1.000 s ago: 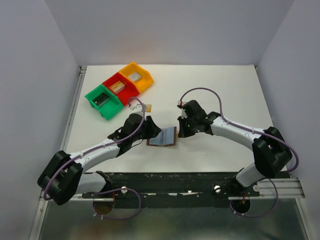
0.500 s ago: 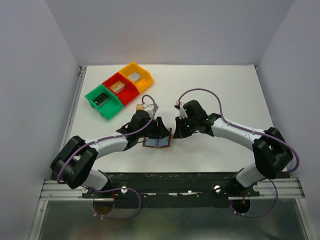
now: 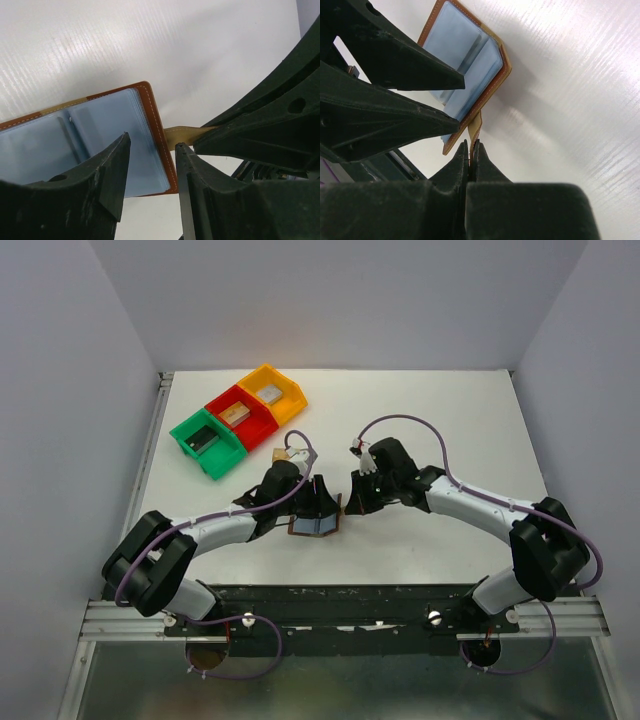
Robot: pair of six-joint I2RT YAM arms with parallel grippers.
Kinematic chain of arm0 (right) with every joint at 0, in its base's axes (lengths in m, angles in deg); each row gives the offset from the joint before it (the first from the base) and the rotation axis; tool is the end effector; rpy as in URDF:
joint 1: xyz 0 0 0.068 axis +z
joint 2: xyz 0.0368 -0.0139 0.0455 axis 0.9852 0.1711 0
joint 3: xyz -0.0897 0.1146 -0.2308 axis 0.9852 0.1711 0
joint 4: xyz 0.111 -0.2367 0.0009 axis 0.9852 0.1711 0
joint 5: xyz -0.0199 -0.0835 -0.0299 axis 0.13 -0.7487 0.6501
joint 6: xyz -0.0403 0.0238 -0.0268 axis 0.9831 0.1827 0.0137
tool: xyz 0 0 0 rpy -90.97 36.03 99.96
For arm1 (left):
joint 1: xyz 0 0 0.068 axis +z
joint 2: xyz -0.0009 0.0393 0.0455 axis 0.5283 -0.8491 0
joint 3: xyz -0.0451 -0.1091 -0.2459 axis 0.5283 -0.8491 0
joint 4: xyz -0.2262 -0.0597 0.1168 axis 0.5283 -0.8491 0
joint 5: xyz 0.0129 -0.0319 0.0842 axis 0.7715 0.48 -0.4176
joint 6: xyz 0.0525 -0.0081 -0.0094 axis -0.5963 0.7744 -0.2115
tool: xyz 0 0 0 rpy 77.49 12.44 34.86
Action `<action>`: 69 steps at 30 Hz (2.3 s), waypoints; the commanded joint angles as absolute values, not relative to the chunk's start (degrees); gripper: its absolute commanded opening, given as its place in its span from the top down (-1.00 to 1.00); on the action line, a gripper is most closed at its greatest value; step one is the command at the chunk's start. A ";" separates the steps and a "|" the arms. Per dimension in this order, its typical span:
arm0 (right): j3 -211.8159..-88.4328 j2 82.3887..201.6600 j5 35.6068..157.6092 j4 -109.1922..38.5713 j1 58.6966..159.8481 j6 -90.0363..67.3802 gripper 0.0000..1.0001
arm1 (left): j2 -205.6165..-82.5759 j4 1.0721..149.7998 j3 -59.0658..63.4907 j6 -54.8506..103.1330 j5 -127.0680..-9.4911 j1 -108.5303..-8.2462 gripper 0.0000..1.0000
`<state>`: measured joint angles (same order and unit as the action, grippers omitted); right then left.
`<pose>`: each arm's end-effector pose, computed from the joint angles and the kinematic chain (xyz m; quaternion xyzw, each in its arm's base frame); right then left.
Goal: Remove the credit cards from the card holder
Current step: Remove the credit card from the card holder.
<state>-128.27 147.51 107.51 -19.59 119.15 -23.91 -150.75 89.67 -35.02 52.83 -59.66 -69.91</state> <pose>0.2362 0.2060 0.2134 -0.2129 0.9016 0.3000 0.2274 0.2198 -0.1850 0.1809 0.0556 0.8613 -0.4075 0.2985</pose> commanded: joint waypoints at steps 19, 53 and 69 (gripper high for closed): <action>-128.28 146.02 109.45 -20.61 118.82 -23.94 0.99 | -152.80 86.52 -33.83 51.32 -63.53 -71.18 0.00; -128.02 146.11 108.57 -20.44 118.64 -23.24 0.99 | -145.86 79.40 -35.59 50.71 -74.87 -71.18 0.01; -126.44 146.64 104.88 -19.73 118.20 -23.85 0.99 | -144.63 75.18 -31.81 47.89 -78.74 -74.34 -0.04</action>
<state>-127.74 146.98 107.14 -19.59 118.65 -23.93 -146.56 77.58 -32.83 49.01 -75.15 -74.02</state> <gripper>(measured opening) 0.025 0.512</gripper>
